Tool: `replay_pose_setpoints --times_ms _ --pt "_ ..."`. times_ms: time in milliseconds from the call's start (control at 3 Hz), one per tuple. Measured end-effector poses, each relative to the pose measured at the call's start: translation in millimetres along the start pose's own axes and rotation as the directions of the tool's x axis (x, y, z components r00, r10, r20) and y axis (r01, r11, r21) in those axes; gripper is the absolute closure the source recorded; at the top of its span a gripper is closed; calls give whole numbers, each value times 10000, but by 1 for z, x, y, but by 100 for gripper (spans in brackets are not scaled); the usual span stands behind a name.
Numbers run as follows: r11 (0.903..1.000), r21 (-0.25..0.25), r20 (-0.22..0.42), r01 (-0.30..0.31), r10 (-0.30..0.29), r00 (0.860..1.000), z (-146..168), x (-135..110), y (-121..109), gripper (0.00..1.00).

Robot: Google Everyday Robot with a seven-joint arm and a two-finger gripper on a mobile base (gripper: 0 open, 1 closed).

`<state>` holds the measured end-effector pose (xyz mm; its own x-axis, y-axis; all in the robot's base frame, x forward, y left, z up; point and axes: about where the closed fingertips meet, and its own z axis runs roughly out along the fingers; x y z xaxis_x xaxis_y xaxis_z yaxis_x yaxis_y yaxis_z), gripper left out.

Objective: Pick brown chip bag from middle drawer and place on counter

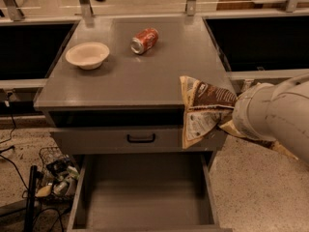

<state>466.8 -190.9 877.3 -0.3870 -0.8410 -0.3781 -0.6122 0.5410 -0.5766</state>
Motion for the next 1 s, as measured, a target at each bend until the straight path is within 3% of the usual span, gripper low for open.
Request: replay_pose_setpoints --times_ms 333,667,1000 --pt "9997 -254 77 -54 56 10000 21 -4 14 100" --pt "9977 -471 286 491 -478 9984 64 -31 11 100" --pt "9977 -471 286 491 -478 9984 64 -31 11 100"
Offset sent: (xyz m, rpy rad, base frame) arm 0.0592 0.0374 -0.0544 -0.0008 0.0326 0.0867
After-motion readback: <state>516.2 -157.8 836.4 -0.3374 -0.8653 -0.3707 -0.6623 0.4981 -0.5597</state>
